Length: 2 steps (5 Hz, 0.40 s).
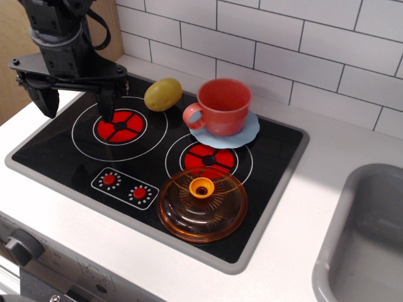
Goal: Take cup off plate
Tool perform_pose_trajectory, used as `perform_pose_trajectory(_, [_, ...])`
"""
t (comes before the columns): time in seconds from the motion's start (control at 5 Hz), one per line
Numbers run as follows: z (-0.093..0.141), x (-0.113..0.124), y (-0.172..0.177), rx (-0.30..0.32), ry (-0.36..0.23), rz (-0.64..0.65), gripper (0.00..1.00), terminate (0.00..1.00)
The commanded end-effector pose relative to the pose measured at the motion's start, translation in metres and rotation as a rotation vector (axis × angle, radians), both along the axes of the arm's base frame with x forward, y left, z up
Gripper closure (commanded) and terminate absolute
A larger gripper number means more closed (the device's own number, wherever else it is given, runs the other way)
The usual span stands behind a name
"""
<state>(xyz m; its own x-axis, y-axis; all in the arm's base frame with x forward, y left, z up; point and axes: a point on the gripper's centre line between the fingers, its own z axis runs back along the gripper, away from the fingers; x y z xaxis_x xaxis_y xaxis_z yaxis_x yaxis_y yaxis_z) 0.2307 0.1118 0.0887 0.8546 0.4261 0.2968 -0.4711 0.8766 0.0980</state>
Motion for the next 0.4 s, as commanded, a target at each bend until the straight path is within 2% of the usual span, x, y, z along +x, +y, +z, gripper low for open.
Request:
perform_pose_trajectory(0.0, [0.0,0.0,0.0,0.0,0.0,0.0,0.0,0.0])
perform_pose_trajectory(0.2, [0.002,0.004,-0.019,-0.026,0.067,-0.196,0.0,0.0])
